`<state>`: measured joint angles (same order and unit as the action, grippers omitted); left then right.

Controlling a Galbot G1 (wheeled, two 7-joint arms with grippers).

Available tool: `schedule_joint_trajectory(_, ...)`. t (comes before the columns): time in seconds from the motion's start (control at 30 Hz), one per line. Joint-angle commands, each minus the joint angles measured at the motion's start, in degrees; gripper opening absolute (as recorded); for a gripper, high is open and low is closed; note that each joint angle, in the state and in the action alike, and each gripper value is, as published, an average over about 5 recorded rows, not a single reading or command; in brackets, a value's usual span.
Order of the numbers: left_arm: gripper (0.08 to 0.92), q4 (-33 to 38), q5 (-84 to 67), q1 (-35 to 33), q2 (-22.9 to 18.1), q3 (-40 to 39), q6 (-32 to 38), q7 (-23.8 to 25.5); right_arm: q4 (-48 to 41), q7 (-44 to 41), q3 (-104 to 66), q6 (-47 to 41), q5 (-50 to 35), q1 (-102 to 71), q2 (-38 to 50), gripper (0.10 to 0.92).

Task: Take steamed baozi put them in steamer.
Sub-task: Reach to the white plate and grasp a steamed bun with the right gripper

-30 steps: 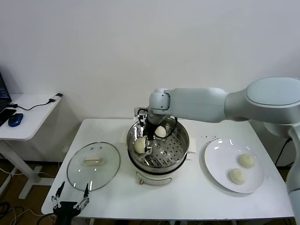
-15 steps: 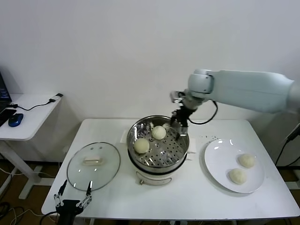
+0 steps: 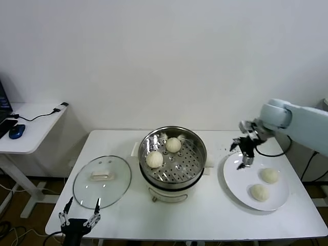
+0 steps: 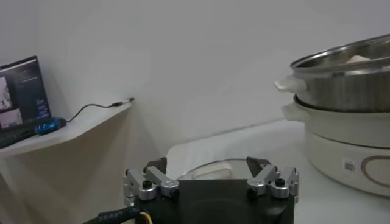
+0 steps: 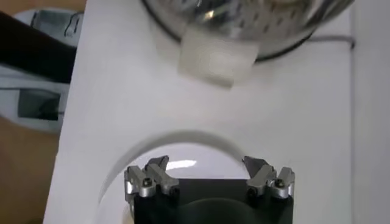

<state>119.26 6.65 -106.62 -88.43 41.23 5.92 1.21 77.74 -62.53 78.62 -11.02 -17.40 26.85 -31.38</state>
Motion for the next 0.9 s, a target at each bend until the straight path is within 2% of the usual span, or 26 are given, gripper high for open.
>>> schedule_joint_trajectory(0.03, 0.823, 0.0, 1.2, 0.0, -0.5, -0.2, -0.1, -0.1, -2.0, -1.9, -15.5, 3.1, 14.6, -21.1, 8.2, 0.823)
schedule_joint_trajectory(0.23, 0.823, -0.4, 1.5, -0.2, -0.6, -0.2, -0.1, -0.4, -4.6, -1.5, -19.6, 3.1, 17.6, -26.3, 5.8, 0.823)
schedule_joint_trajectory(0.77, 0.823, -1.0, 1.6, -0.5, -0.6, -0.2, 0.1, -0.9, -8.6, -1.5, -19.4, 2.9, 18.8, -26.3, 0.9, 0.823)
schedule_joint_trajectory(0.9, 0.823, -1.1, 1.8, -0.7, -0.7, -0.4, 0.2, -1.0, -8.7, -1.6, -19.4, 2.8, 18.8, -26.3, 0.7, 0.798)
